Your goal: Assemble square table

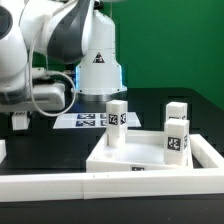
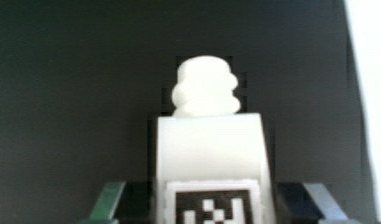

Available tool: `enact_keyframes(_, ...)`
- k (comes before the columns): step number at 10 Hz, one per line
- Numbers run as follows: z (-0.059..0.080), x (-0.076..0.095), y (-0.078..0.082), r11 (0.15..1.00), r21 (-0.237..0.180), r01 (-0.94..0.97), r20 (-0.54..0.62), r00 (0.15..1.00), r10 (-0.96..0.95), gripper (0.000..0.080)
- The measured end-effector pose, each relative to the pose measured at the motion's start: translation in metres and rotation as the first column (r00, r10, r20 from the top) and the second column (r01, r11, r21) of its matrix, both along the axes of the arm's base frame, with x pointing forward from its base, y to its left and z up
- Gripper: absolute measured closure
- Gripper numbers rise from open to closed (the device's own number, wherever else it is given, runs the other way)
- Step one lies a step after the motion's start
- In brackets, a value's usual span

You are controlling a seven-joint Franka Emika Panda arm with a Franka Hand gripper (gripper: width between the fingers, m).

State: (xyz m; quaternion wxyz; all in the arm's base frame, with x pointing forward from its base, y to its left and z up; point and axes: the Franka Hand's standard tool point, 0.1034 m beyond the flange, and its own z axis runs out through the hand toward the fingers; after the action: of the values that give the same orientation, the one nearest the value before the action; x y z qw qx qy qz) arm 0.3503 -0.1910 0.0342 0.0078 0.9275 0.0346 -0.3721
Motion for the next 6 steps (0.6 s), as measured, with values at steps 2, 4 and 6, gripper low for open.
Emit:
enact_keyframes(2, 0.029, 0.014, 0.016, 1.0, 0.027, 0.001, 0.008, 1.0, -0.002, 0.0512)
enact_keyframes(4, 0.051, 0.029, 0.023, 0.998, 0.057, 0.03, 0.023, 0.999, -0.031, 0.0512)
enact_keyframes(6, 0.044, 0.033, 0.021, 0.998, 0.056, 0.021, 0.074, 0.997, -0.025, 0.0512)
